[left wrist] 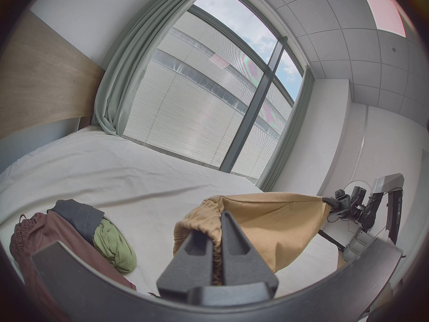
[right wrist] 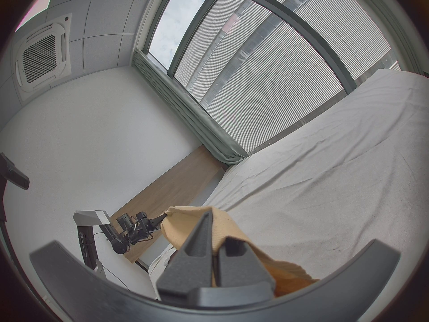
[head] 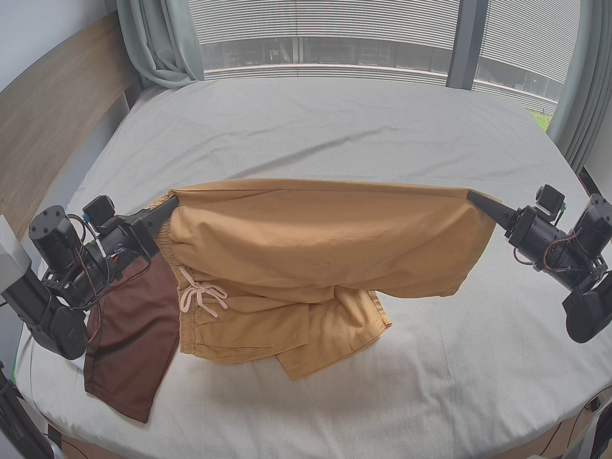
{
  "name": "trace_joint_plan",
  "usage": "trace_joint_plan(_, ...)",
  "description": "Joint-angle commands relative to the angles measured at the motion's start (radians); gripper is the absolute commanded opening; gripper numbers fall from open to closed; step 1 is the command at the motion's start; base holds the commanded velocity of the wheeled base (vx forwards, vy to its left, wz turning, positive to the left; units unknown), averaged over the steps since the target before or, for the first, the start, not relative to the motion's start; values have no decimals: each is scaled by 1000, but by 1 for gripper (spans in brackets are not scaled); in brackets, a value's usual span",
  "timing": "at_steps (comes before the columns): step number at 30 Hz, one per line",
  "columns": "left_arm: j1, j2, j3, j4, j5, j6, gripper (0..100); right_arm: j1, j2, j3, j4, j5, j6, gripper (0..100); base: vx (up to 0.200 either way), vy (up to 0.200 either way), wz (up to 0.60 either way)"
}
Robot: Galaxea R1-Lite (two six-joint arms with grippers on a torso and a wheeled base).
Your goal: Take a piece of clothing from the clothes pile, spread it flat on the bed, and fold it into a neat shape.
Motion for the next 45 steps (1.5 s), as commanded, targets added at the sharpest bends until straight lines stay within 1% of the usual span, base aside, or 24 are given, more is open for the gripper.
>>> trace_joint_plan(1, 4, 1, -5, -1, 1, -2, 0, 4, 8, -4, -1, 0, -1, 0, 0, 0, 0)
trace_joint_plan(4, 4, 9, -12, 1, 1, -7, 0, 1, 49, -19, -1, 0, -1, 0, 0, 0, 0)
trace_joint_plan(7, 6, 38, -44, 1, 3, -28, 0, -7, 98, -74, -1, -3, -2, 0, 0, 0, 0)
trace_joint_plan(9, 6, 64, -93, 1, 7, -47, 0, -16, 149, -145, 1, -3, 1, 0, 0, 0, 0)
trace_joint_plan(12, 6, 71, -104, 1, 7, -47, 0, -16, 160, -159, 1, -3, 1, 0, 0, 0, 0)
trace_joint_plan(13, 4, 101, -140, 2, 10, -47, 0, -21, 214, -222, 10, -3, 1, 0, 0, 0, 0)
trace_joint_plan(17, 4, 148, -173, 2, 19, -47, 0, -21, 275, -292, 12, -3, 1, 0, 0, 0, 0)
trace_joint_plan(20, 4, 185, -197, 2, 47, -48, 0, -21, 310, -326, 13, -3, 2, 0, 0, 0, 0)
trace_joint_plan(26, 3, 242, -257, 2, 64, -48, 0, -21, 364, -381, 19, -4, 10, 0, 0, 0, 0)
trace_joint_plan(29, -2, 268, -292, 2, 87, -62, 0, -21, 385, -427, 78, -12, 12, 0, 0, 0, 0)
trace_joint_plan(34, -6, 306, -338, 2, 93, -103, 0, -16, 421, -519, 150, -15, 12, 0, 0, 0, 0)
trace_joint_plan(37, -6, 331, -363, 4, 95, -105, 0, -13, 431, -547, 174, -17, 16, 0, 0, 0, 0)
trace_joint_plan(38, -6, 361, -394, 4, 110, -105, 0, -8, 447, -576, 196, -18, 16, 0, 0, 0, 0)
trace_joint_plan(42, -2, 421, -467, 4, 144, -106, 0, -2, 497, -636, 211, -18, 18, 0, 0, 0, 0)
trace_joint_plan(43, -2, 421, -467, 4, 144, -106, 0, -2, 497, -636, 211, -18, 18, 0, 0, 0, 0)
trace_joint_plan(45, 1, 458, -519, 5, 162, -109, 0, -1, 546, -686, 211, -20, 19, 0, 0, 0, 0)
